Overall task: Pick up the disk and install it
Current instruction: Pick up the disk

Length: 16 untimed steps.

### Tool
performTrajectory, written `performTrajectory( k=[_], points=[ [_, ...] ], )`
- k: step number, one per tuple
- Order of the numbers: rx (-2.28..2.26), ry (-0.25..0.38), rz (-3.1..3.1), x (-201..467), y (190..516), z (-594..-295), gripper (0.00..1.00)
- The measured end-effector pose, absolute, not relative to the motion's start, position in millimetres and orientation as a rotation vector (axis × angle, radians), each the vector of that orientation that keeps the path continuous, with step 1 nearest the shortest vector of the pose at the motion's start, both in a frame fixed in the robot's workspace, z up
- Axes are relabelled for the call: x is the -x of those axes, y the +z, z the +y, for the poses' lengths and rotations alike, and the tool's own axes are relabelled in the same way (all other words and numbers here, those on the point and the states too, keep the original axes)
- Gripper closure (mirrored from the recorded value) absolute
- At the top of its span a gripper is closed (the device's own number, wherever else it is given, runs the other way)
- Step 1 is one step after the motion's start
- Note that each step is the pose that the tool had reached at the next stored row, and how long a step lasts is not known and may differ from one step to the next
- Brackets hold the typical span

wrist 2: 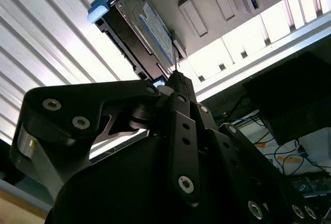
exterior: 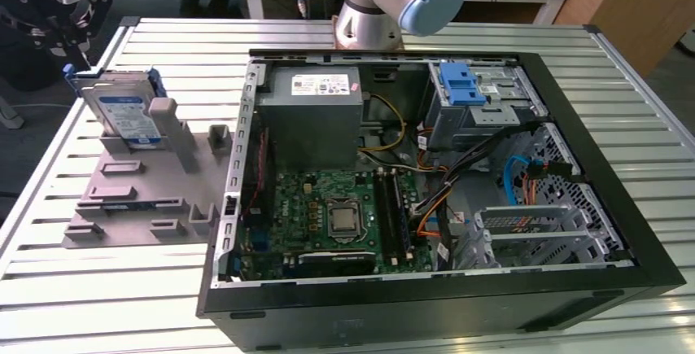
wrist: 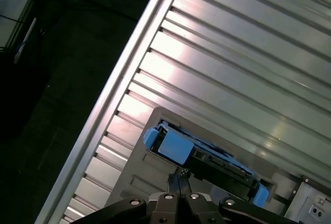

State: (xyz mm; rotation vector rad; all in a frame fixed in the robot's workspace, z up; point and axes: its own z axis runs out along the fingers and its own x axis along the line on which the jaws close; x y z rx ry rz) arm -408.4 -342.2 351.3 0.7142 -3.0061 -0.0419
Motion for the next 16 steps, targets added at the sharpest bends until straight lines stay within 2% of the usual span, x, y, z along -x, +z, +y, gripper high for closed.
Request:
performTrajectory(
  k=[16],
  points=[
    [-0.926, -0.036, -2.947, 408.4, 351.3, -342.2, 0.89]
  ],
)
